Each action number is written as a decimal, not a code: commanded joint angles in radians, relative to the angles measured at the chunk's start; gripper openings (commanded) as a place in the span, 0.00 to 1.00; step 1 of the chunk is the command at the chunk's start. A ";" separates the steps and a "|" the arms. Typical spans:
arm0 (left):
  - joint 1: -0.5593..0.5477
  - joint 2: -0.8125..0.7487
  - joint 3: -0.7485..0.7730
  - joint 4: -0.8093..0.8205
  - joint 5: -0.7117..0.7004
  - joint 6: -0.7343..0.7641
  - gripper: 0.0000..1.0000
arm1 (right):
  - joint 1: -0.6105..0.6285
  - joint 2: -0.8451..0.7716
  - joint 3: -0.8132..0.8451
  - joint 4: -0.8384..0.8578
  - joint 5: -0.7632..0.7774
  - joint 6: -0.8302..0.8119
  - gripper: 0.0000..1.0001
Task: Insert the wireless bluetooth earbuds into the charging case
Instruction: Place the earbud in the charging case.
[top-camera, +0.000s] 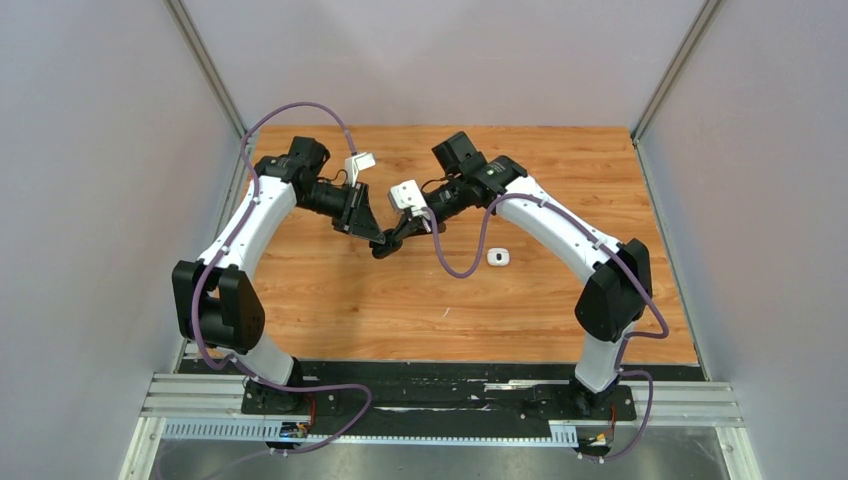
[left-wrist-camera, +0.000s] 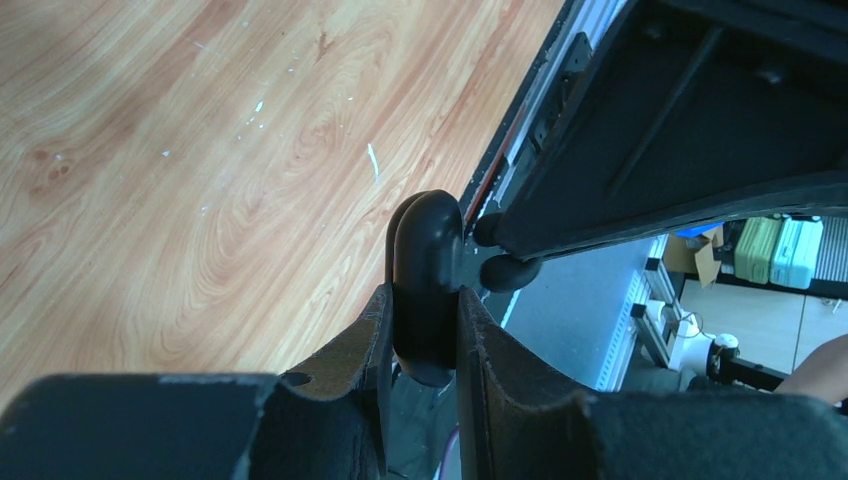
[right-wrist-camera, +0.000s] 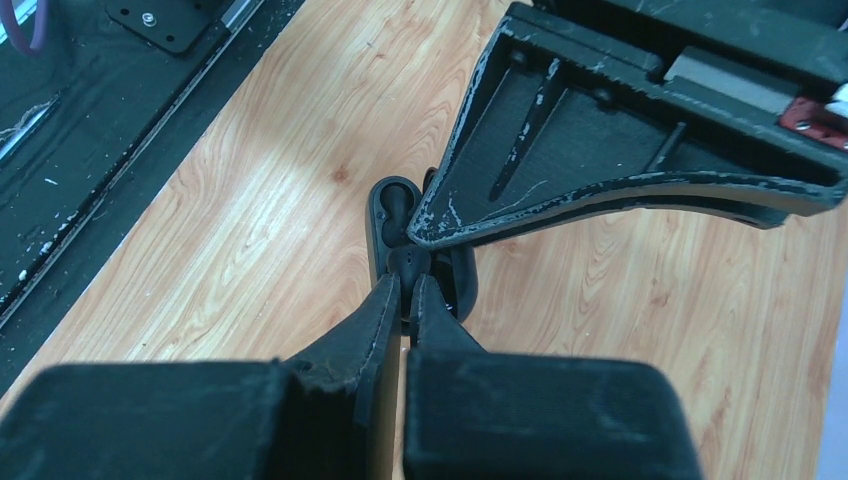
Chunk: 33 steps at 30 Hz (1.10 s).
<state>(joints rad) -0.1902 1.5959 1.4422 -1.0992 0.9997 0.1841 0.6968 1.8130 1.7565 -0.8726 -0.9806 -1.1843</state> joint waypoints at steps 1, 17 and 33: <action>-0.004 -0.013 0.044 -0.002 0.058 0.005 0.00 | 0.012 0.014 0.018 0.017 -0.029 -0.029 0.00; -0.004 -0.022 0.041 -0.007 0.080 0.008 0.00 | 0.032 0.028 0.028 -0.020 0.034 -0.082 0.00; -0.005 -0.014 0.037 -0.001 0.077 0.004 0.00 | 0.048 0.052 0.094 -0.119 0.137 -0.112 0.00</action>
<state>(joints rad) -0.1905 1.5959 1.4487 -1.1034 1.0203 0.1848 0.7387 1.8465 1.8015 -0.9424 -0.8734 -1.2785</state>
